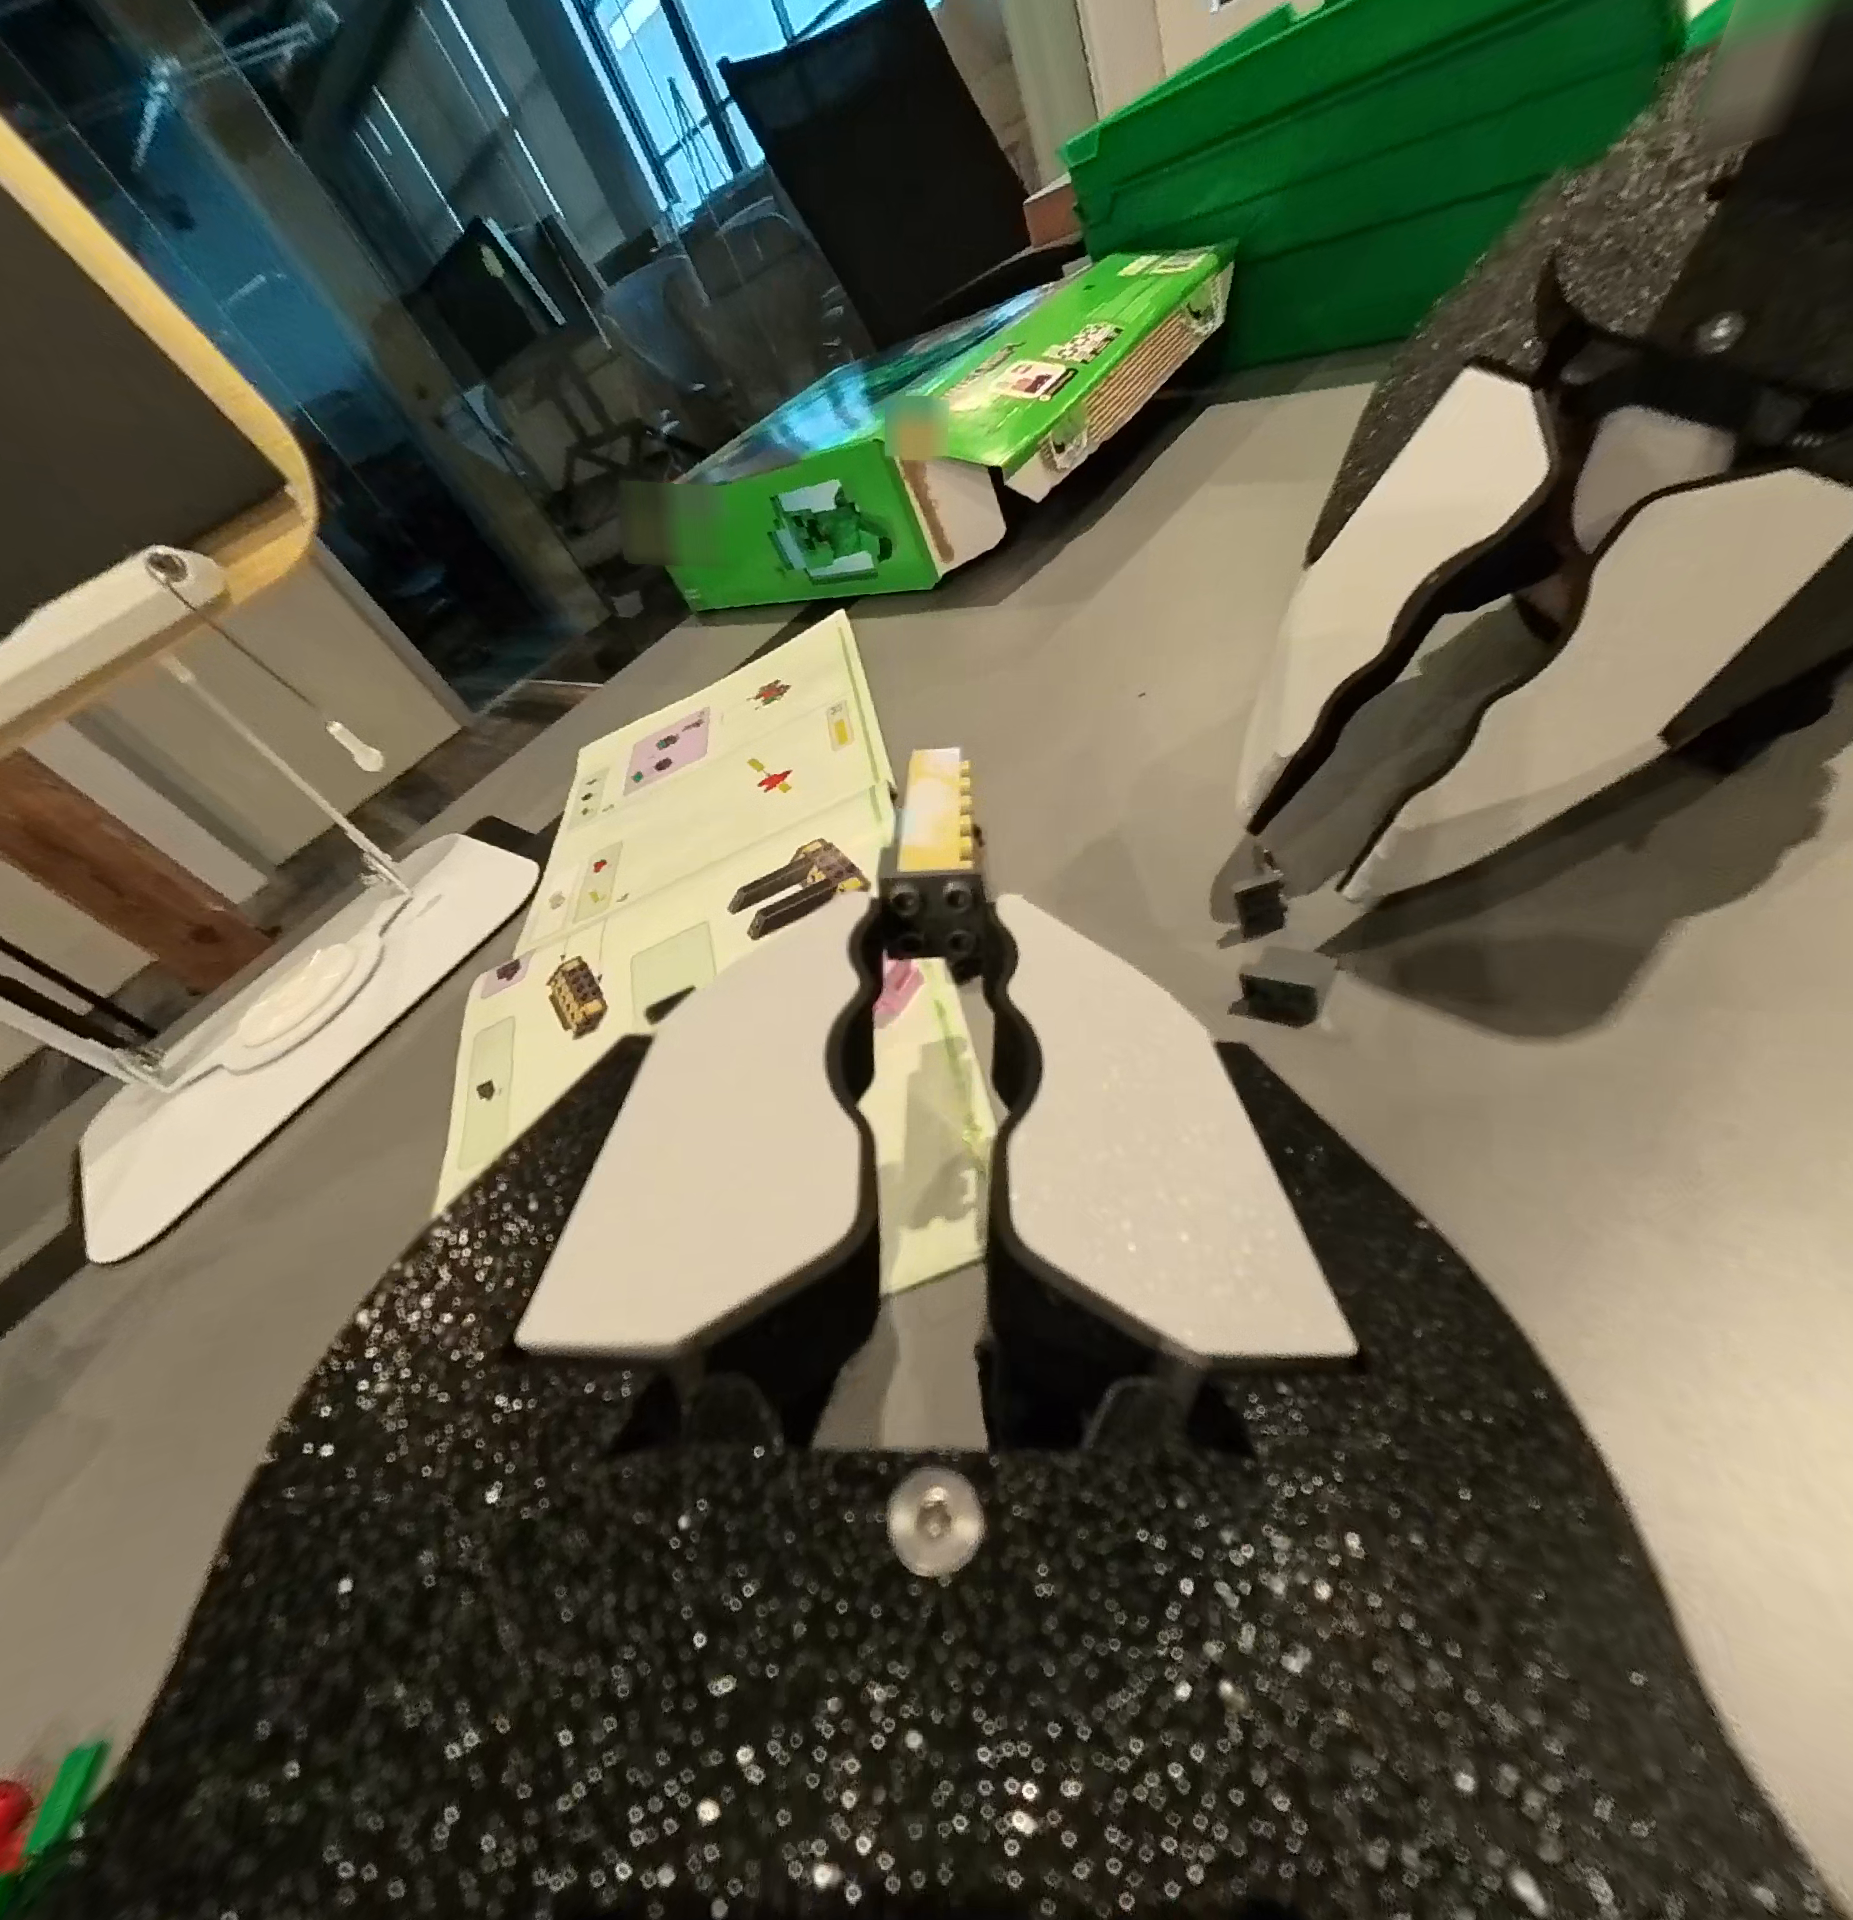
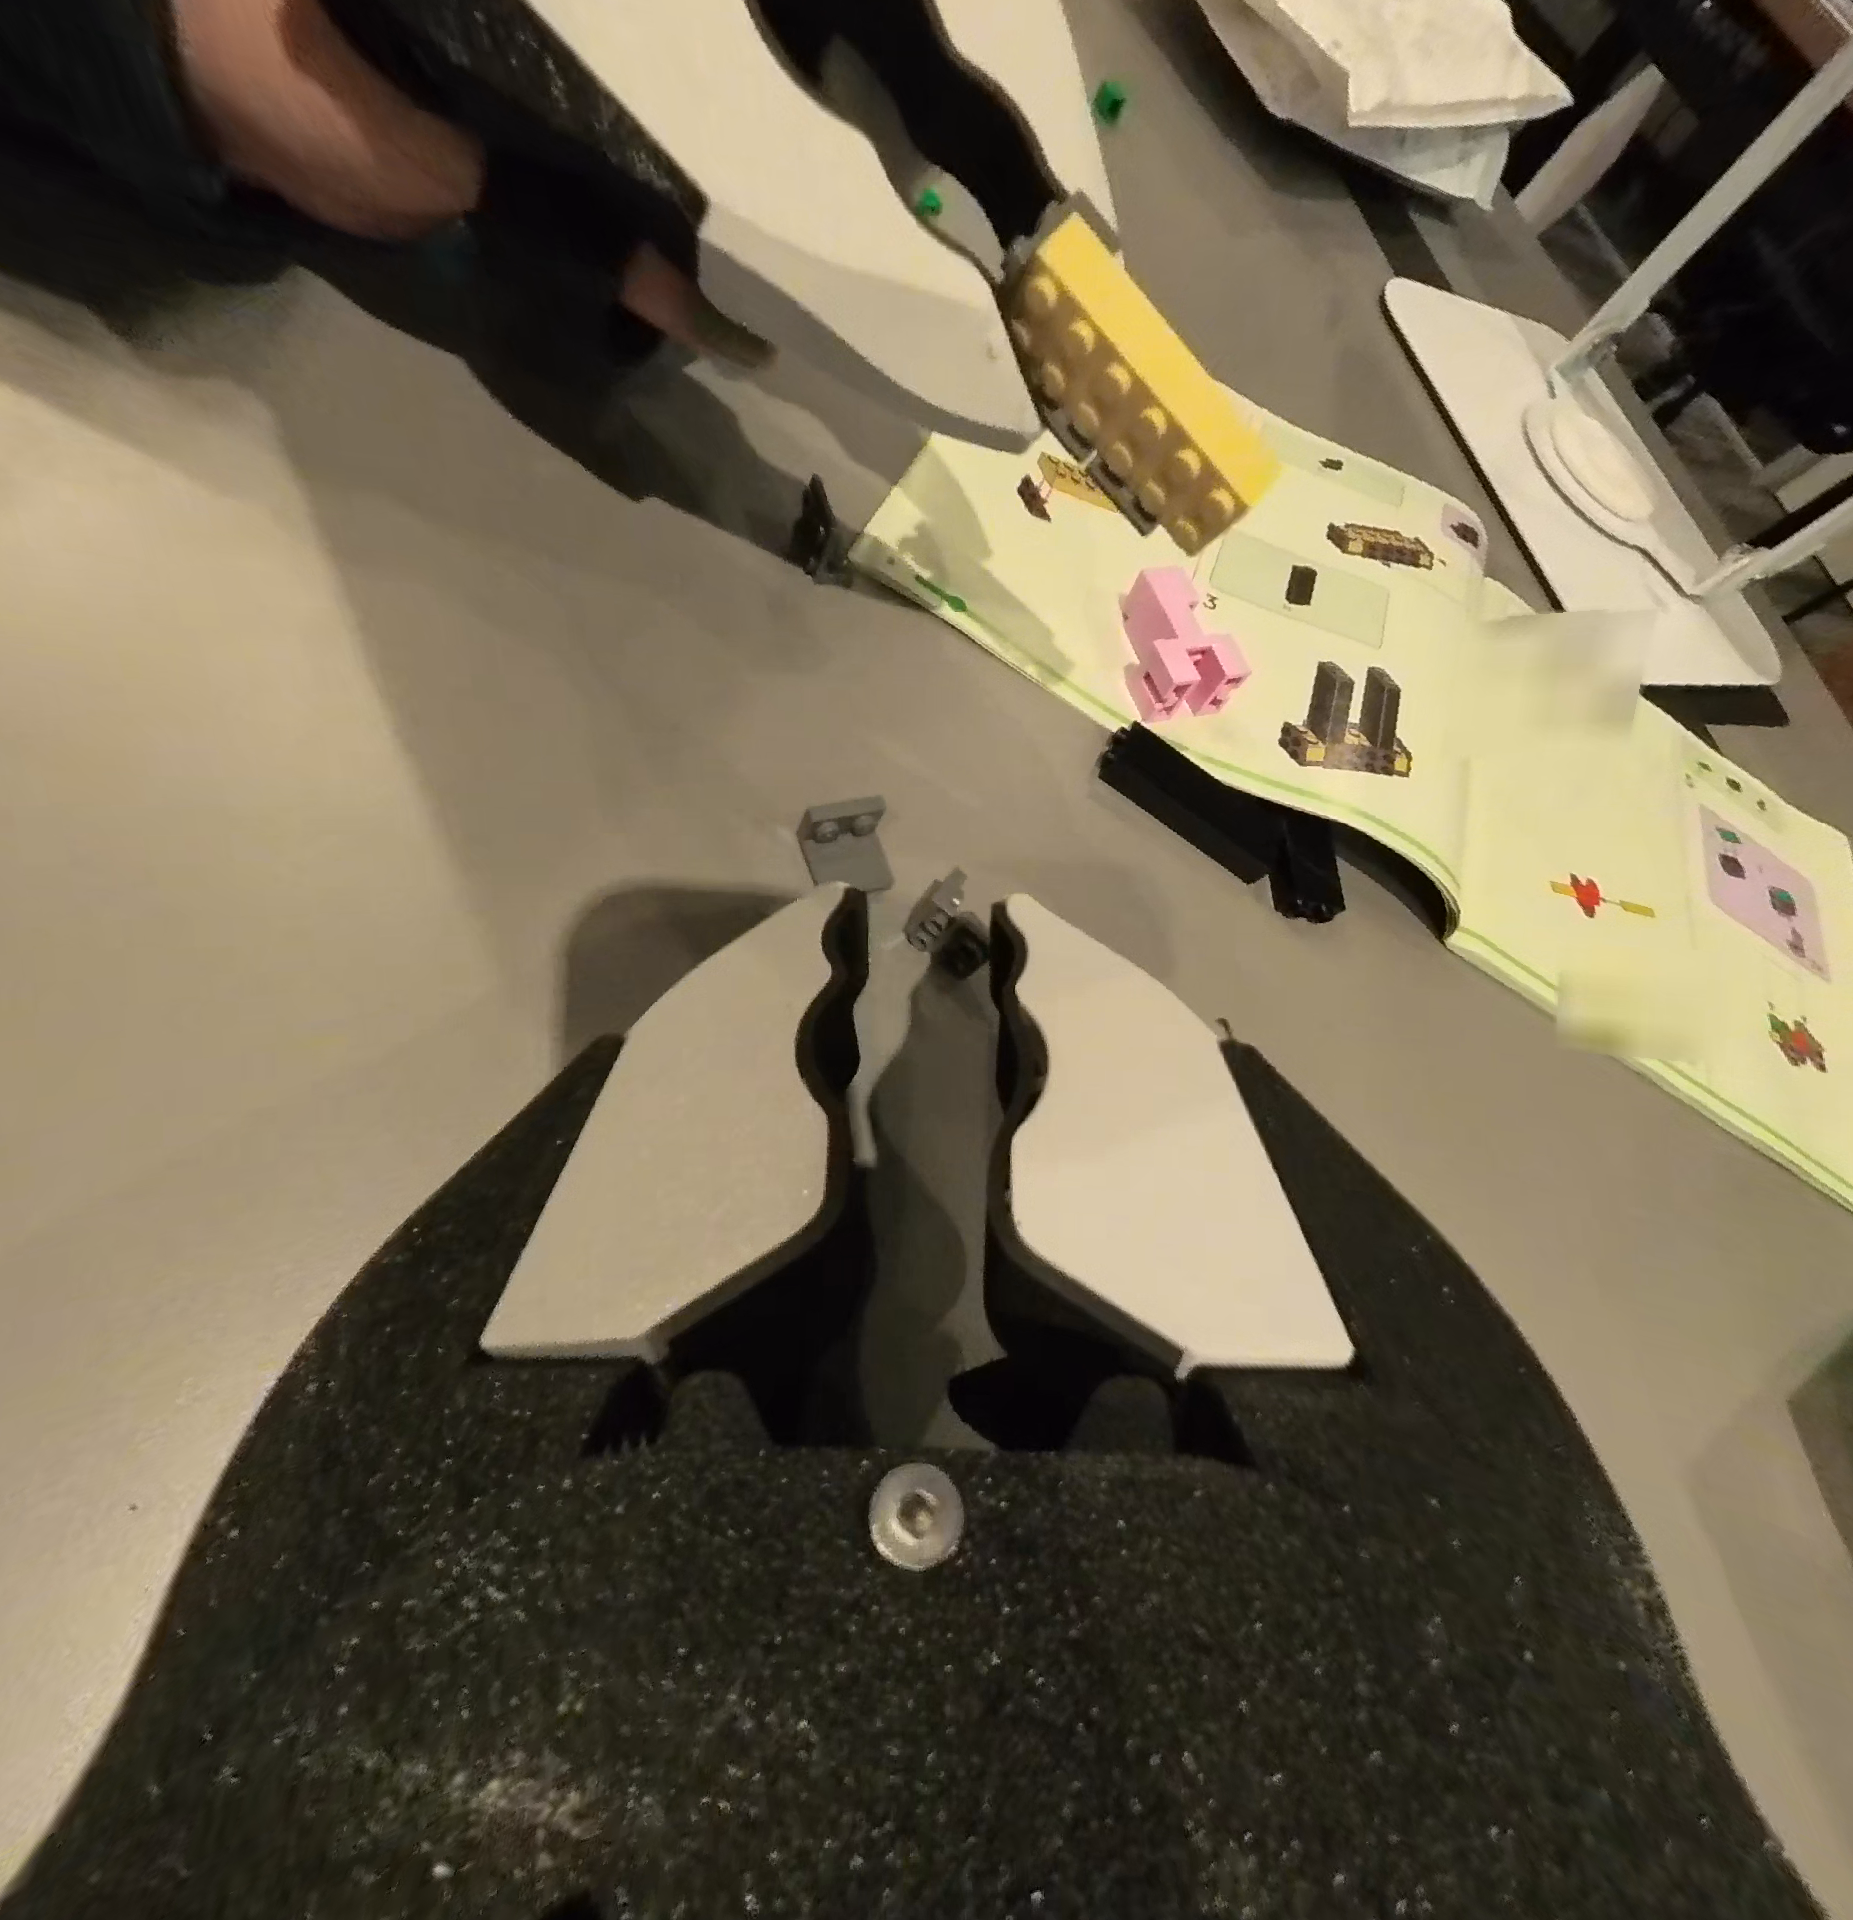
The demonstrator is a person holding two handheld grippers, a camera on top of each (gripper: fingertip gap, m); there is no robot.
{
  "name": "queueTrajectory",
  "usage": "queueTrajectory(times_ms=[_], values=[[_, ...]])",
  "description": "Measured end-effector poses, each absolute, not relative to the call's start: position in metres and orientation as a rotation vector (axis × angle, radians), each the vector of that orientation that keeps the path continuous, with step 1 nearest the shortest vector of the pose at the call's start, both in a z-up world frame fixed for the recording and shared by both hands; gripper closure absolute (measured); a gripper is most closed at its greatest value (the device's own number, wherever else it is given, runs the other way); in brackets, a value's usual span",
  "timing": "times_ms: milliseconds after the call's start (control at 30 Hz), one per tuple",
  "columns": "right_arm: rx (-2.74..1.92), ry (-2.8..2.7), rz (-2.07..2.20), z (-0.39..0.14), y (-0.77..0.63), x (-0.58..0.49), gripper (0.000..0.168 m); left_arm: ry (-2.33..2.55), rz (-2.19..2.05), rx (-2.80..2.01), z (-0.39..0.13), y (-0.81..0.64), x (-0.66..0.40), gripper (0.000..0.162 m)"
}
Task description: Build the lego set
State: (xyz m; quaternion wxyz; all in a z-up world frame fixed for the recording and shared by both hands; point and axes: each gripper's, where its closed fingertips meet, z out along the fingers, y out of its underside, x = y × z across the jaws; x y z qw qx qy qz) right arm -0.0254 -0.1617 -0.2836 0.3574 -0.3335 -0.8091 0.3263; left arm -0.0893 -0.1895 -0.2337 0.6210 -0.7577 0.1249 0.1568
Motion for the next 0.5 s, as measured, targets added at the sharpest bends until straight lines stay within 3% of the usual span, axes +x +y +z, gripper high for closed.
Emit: queueTrajectory(times_ms=[333, 500], values=[[-0.949, -2.093, 0.856, -0.286, -0.155, -0.032, 0.145, 0.443, 0.505, -1.625, -0.224, -0.182, -0.085, 0.145], [-0.962, -2.085, 0.818, -0.287, -0.153, -0.033, 0.158, 0.558, 0.495, -1.610, -0.229, -0.170, -0.074, 0.145]])
